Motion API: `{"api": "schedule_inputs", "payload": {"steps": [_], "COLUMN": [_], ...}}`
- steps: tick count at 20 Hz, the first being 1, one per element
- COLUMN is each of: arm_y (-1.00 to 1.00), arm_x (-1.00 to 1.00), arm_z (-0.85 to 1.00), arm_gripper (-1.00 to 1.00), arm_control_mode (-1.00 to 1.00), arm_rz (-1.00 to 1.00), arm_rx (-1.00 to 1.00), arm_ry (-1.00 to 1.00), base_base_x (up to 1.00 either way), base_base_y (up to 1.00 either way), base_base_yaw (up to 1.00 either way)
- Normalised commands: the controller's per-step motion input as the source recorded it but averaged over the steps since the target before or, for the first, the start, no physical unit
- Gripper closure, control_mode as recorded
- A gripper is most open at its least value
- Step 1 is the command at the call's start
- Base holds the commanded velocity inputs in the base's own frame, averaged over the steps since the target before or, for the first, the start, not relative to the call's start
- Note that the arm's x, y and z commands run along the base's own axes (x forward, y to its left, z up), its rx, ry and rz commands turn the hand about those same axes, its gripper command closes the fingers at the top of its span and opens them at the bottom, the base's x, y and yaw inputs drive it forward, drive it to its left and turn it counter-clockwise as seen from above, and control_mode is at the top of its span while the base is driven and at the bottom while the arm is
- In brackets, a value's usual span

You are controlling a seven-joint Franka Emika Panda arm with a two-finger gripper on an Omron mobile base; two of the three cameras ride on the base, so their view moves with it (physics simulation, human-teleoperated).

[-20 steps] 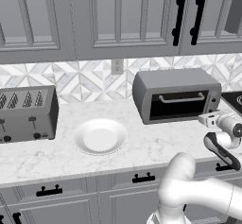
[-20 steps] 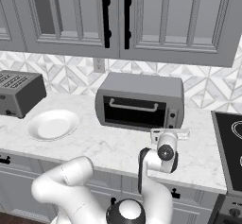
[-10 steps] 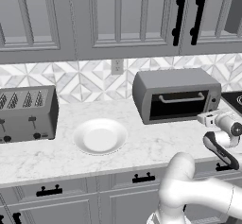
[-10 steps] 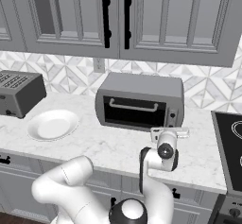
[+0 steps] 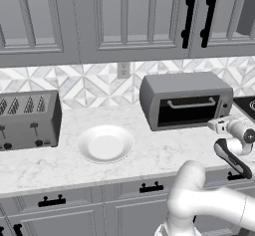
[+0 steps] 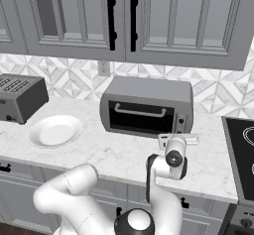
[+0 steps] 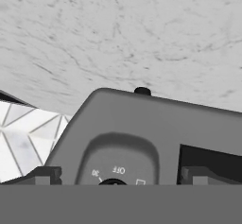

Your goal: Pick up the kebab skewer and baguette bread, and place them inside the toaster oven. Close the toaster oven door and start by setting the timer.

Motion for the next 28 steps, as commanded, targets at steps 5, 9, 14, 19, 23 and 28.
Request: {"api": "schedule_inputs", "payload": {"steps": [5,9,14,19,23,28], "arm_y": [-0.09,-0.13,-0.08,0.00,0.00,0.00], "arm_x": [0.00,-0.08,-0.14,0.04,0.05,0.00], "arm_z": [0.00,0.00,-0.02,0.00,0.00,0.00], "arm_gripper": [-1.00,-1.00,-1.00,-1.00,-1.00,-1.00], "arm_control_mode": [-1.00,-1.00,-1.00,-1.00,-1.00,-1.00], "arm_rz": [0.00,0.00,0.00,0.00,0.00,0.00], "arm_rx": [0.00,0.00,0.00,0.00,-0.01,-0.02], "arm_ry": [0.00,0.00,0.00,-0.03,-0.04,-0.03], "base_base_x": [0.00,0.00,0.00,0.00,0.00,0.00], "base_base_y": [0.00,0.00,0.00,0.00,0.00,0.00], "base_base_yaw": [0.00,0.00,0.00,0.00,0.00,0.00]}}
